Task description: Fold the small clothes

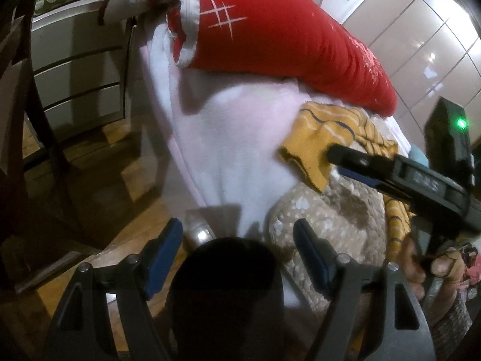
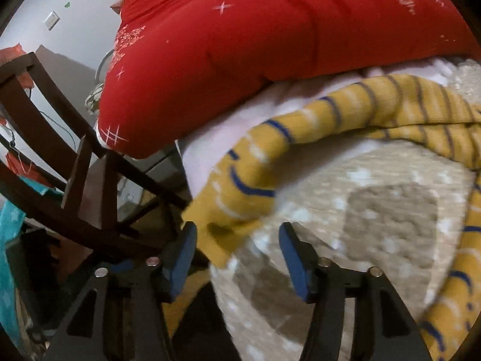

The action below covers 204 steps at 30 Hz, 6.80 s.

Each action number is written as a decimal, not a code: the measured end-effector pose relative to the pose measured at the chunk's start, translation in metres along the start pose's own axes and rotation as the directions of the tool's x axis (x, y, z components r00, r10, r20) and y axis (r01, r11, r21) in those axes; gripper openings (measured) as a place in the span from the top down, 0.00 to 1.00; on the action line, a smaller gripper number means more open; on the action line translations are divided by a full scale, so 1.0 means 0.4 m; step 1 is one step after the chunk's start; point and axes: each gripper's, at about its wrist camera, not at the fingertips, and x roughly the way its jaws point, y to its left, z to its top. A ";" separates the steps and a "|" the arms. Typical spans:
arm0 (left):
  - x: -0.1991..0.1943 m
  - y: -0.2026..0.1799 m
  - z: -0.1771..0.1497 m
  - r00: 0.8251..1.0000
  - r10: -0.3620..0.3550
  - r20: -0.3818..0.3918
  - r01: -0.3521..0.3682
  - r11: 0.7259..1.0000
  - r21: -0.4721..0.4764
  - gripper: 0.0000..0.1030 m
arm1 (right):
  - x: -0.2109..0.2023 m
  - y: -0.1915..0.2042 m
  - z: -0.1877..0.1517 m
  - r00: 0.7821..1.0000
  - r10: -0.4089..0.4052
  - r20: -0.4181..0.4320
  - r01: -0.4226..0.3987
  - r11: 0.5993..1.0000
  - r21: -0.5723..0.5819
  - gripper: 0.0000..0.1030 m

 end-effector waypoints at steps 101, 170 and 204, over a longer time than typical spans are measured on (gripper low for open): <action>0.491 -0.762 0.082 0.957 -0.261 -0.122 0.288 0.884 0.369 0.60 | -0.349 -0.754 0.178 0.985 -0.161 0.057 0.109 0.850 0.516 0.56; 0.112 -0.439 -0.135 0.900 -0.300 -0.316 0.416 0.807 0.419 0.30 | -0.753 -0.325 -1.043 0.807 -0.511 0.296 0.151 0.663 0.733 0.39; 0.100 -0.460 -0.341 0.704 -0.489 -0.515 0.668 0.703 0.246 0.73 | -0.551 -0.285 -1.019 0.859 -0.109 0.500 -0.283 0.711 0.643 0.40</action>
